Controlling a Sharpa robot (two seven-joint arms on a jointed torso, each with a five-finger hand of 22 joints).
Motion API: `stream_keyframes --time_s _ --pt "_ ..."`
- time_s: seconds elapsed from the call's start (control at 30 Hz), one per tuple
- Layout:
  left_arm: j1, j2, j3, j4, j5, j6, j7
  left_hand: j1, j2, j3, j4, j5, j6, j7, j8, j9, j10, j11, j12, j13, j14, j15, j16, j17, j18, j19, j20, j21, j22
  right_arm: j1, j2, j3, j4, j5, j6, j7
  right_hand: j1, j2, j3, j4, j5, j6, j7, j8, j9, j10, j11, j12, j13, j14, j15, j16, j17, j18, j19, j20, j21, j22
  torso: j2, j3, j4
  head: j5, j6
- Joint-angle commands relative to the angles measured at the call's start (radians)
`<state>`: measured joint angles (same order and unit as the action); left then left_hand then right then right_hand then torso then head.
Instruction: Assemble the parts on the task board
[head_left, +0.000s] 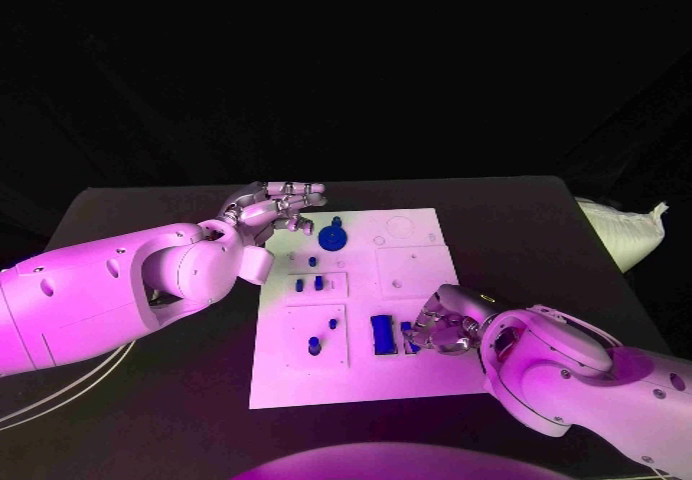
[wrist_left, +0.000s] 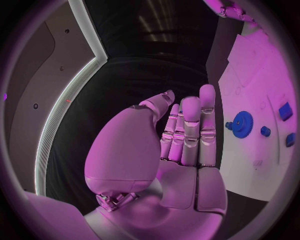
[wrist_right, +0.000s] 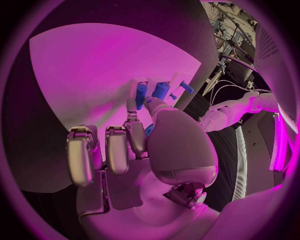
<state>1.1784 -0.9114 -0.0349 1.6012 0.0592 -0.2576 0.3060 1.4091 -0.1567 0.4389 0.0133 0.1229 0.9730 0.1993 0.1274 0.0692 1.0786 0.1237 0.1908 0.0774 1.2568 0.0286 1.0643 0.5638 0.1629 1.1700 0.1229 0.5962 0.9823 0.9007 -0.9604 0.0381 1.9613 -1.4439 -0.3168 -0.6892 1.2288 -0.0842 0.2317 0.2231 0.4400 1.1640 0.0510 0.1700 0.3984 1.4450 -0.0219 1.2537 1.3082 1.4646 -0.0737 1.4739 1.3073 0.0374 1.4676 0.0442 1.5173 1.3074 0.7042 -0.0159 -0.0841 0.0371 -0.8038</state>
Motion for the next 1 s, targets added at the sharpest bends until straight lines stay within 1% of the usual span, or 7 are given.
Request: stream_keyframes --time_s 0.03,0.33,0.57,0.7,0.8,0.9,1.0 --pt "0.0 0.001 0.001 0.003 -0.005 0.02 0.002 0.0 0.011 0.001 -0.005 0.001 -0.009 0.002 0.006 0.0 -0.007 0.001 0.007 -0.002 -0.003 0.003 0.005 -0.002 0.019 0.002 0.007 -0.003 -0.001 -0.003 0.005 -0.002 -0.004 -0.018 0.034 -0.034 -0.009 -0.005 -0.005 0.007 0.007 0.009 0.001 -0.004 0.0 0.011 0.001 0.009 0.036 0.075 -0.007 0.006 0.095 -0.019 0.054 -0.009 0.006 0.21 0.0 -0.0001 -0.0002 0.0 -0.001" --pt "0.0 0.001 0.001 0.003 -0.008 0.021 0.0 0.0 0.011 0.001 -0.005 0.001 -0.009 0.002 0.006 0.0 -0.007 0.001 0.007 -0.002 -0.003 0.003 0.005 -0.002 0.019 0.002 0.007 -0.003 -0.001 -0.003 0.008 -0.002 -0.007 -0.023 0.035 -0.033 -0.057 0.0 -0.054 0.054 0.007 0.022 -0.004 0.01 0.01 0.022 -0.003 0.032 0.057 0.075 -0.011 0.006 0.095 -0.019 0.054 -0.014 0.005 0.21 -0.001 -0.0001 -0.0003 -0.001 0.0" --pt "0.0 0.001 0.001 0.003 -0.009 0.022 -0.001 0.0 0.011 0.001 -0.005 0.001 -0.009 0.002 0.006 0.0 -0.007 0.001 0.007 -0.002 -0.003 0.003 0.005 -0.002 0.019 0.002 0.007 -0.003 -0.001 -0.003 -0.001 -0.002 -0.002 -0.039 0.028 -0.029 -0.129 0.0 -0.143 0.067 -0.127 0.022 -0.006 0.016 0.016 0.024 -0.005 0.036 0.065 0.075 -0.013 0.004 0.093 -0.019 0.053 -0.015 0.004 0.209 -0.001 0.0007 -0.0007 -0.001 0.0" --pt "0.0 0.0 0.001 0.002 -0.01 0.022 -0.001 0.0 0.011 0.001 -0.005 0.001 -0.009 0.002 0.006 0.0 -0.007 0.001 0.007 -0.002 -0.003 0.003 0.005 -0.002 0.019 0.002 0.007 -0.003 -0.001 -0.003 -0.017 -0.002 0.005 -0.041 0.02 -0.013 -0.115 -0.005 -0.168 0.063 -0.149 0.013 -0.004 0.015 0.017 0.016 -0.003 0.018 0.056 0.074 -0.012 0.002 0.09 -0.018 0.051 -0.015 0.001 0.207 -0.001 0.0006 -0.0005 0.0 0.001" --pt "0.0 -0.001 0.001 0.002 -0.01 0.022 -0.001 0.0 0.011 0.001 -0.005 0.001 -0.009 0.002 0.006 0.0 -0.007 0.001 0.007 -0.002 -0.003 0.003 0.005 -0.002 0.019 0.002 0.007 -0.003 -0.001 -0.003 -0.034 -0.002 0.011 -0.026 -0.003 0.016 -0.085 -0.006 -0.183 0.058 -0.155 -0.008 0.003 0.007 0.015 -0.002 0.002 -0.02 0.033 0.072 -0.008 -0.002 0.083 -0.015 0.042 -0.013 -0.008 0.197 -0.001 0.0012 -0.0006 0.001 0.002" --pt "0.0 -0.001 0.001 0.002 -0.01 0.022 0.0 0.0 0.011 0.001 -0.005 0.001 -0.009 0.002 0.006 0.0 -0.007 0.001 0.007 -0.002 -0.003 0.003 0.005 -0.002 0.019 0.002 0.007 -0.003 -0.001 -0.002 -0.051 -0.002 0.015 0.014 -0.049 0.059 -0.041 -0.009 -0.196 0.051 -0.138 -0.065 0.025 -0.023 0.004 -0.034 0.019 -0.086 -0.008 0.068 0.005 -0.013 0.065 -0.009 0.024 -0.004 -0.025 0.179 -0.002 0.0009 -0.0008 0.002 0.004" --pt "-0.001 -0.001 0.0 -0.003 -0.01 0.023 0.002 -0.003 0.012 0.0 -0.005 0.001 -0.01 0.002 0.008 0.0 -0.009 0.001 0.009 -0.002 -0.006 0.004 0.002 -0.009 0.019 0.001 0.007 -0.004 -0.001 0.007 -0.073 -0.002 0.008 0.149 -0.131 0.17 0.021 -0.006 -0.206 0.039 -0.107 -0.105 0.043 -0.045 -0.005 -0.095 0.036 -0.214 -0.094 0.053 0.02 -0.056 0.0 0.006 -0.017 0.01 -0.069 0.135 -0.004 0.0003 -0.0007 0.0 0.008"
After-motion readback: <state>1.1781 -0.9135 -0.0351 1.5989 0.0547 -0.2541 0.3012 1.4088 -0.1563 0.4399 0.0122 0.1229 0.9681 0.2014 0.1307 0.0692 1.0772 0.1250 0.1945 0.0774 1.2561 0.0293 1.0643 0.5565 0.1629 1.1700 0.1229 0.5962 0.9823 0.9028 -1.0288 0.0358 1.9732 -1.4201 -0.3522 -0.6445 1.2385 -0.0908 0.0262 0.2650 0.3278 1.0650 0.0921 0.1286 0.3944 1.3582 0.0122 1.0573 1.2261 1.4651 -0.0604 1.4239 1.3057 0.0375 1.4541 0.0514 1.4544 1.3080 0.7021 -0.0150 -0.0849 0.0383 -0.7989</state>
